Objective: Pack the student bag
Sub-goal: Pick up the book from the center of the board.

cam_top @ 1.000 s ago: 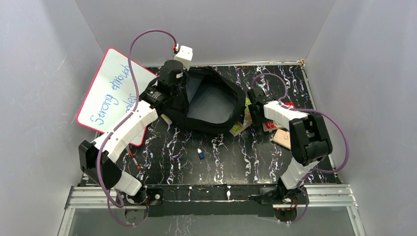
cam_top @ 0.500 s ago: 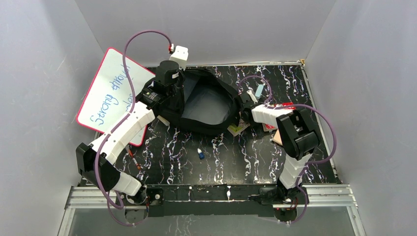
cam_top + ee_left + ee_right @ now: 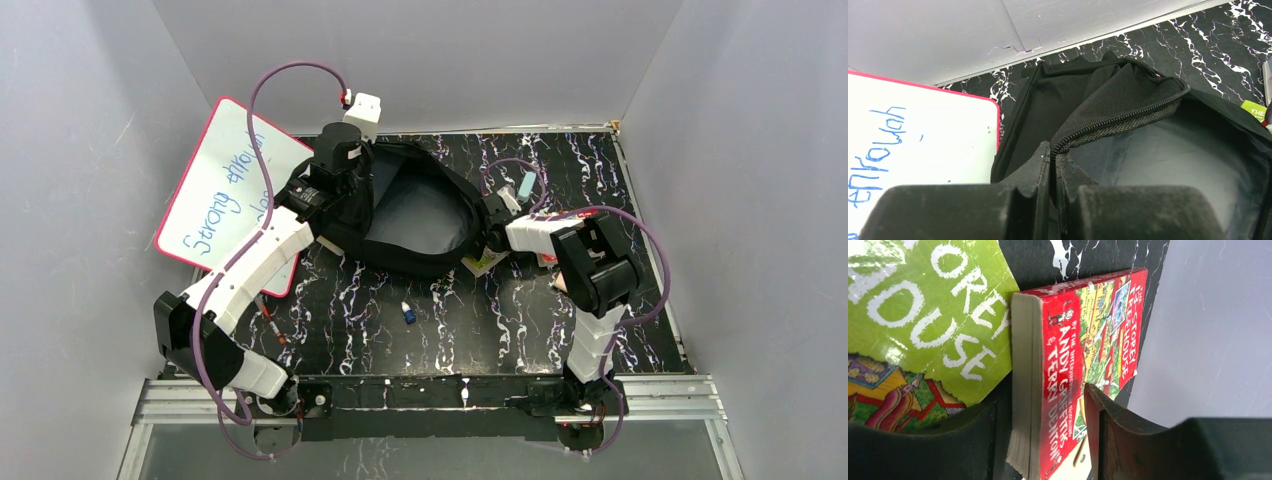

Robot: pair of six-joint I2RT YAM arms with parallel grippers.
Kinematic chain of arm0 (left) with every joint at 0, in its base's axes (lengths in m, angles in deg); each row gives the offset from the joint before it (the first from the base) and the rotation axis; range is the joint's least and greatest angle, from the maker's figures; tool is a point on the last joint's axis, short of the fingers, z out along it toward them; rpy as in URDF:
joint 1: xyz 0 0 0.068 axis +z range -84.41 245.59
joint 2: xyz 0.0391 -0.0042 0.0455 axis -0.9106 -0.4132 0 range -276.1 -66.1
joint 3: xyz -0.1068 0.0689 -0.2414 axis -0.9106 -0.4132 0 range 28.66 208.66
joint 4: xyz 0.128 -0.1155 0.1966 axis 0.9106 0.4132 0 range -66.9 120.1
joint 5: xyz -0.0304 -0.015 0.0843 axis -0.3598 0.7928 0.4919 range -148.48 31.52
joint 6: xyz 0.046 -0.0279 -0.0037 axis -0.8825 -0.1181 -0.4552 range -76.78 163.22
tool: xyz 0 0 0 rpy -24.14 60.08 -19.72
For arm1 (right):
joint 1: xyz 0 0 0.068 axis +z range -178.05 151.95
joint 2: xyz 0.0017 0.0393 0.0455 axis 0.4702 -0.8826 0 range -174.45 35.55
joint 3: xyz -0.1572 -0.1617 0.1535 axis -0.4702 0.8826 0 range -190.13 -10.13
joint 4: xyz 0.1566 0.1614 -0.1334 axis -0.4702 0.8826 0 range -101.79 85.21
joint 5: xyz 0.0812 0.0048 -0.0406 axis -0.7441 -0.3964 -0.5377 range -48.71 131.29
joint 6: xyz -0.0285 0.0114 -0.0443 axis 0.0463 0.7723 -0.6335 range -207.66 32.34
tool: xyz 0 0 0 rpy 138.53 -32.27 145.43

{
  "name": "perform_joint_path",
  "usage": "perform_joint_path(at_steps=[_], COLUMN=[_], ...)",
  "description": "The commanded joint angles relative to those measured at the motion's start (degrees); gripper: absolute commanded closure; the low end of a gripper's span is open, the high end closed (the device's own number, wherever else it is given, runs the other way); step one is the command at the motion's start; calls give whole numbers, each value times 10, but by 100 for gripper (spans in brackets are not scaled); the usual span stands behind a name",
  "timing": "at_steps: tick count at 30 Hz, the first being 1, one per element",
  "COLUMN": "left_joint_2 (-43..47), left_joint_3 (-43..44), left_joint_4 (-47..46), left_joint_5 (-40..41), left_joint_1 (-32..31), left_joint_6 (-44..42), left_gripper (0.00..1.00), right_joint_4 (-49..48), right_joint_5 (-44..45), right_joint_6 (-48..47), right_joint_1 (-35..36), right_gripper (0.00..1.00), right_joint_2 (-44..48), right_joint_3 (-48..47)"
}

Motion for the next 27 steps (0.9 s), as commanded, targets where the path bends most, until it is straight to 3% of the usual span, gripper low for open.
perform_joint_path(at_steps=[1,14,22,27], left_joint_2=[39,45,44,44], left_joint_3=[-3,-10,-14,-18], left_joint_4=[-30,-32,-35,-36], left_joint_5=[6,-2,-18,-33], left_joint_1=[6,8,8,8], left_joint_6=[7,9,10,13], left_gripper=[100,100,100,100], right_joint_4=[-21,42,215,268], right_joint_5=[8,76,125,127], right_joint_6=[-3,41,147,150], right_joint_1=[-3,-2,-2,2], right_gripper=[44,100,100,100], right_joint_2=[-33,0,111,204], right_joint_3=[5,-29,-128,-209])
